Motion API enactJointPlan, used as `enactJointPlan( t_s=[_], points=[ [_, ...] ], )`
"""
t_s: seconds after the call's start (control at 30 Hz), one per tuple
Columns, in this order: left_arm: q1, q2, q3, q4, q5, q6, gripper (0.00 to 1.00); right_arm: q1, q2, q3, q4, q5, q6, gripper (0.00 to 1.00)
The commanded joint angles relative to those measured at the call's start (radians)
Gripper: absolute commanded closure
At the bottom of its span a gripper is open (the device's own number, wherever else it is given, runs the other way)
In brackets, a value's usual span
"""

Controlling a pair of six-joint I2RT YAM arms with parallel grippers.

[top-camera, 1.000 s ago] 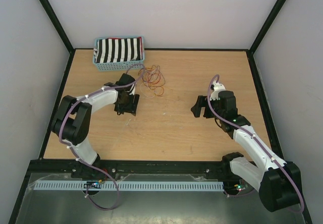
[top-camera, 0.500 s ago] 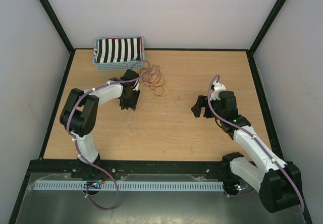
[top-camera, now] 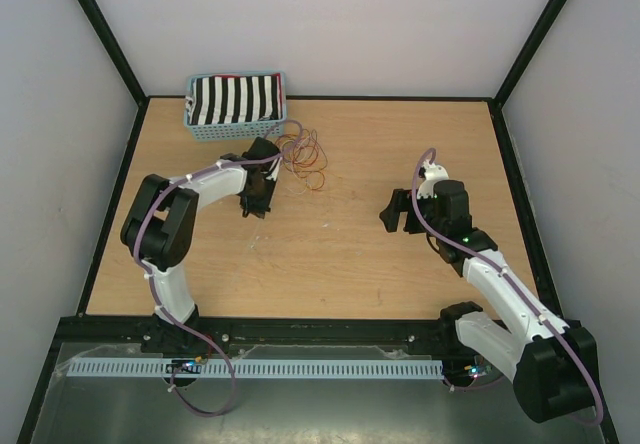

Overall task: Zip-tie the wires
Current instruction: Pick up the ribbon at the center of the board.

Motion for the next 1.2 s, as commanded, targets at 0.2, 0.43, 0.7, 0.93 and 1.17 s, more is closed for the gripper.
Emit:
enactJointPlan(
  t_s=[0.2, 0.43, 0.7, 0.93, 1.17],
  points=[
    [0.016, -0.033, -0.014, -0.012, 0.021, -0.005, 1.0, 0.004, -0.027, 0.012, -0.016, 0.008, -0.005, 0.04],
    [0.15, -0.114, 0.019, -0.017, 0.101, 0.028, 1.0, 0.004, -0.031, 0.013, -0.016, 0.008, -0.002, 0.04],
    [0.237, -0.125, 0.122, -0.019, 0.199, 0.027, 1.0, 0.004, -0.049, 0.014, -0.017, 0.01, 0.0, 0.04],
    [0.109, -0.049, 0.302, -0.021, 0.212, -0.005, 1.0, 0.004, -0.09, 0.021, -0.017, -0.014, 0.024, 0.05],
    [-0.027, 0.132, 0.578, -0.02, 0.236, -0.084, 1.0, 0.004, -0.176, 0.024, -0.019, -0.01, 0.056, 0.05]
  ],
)
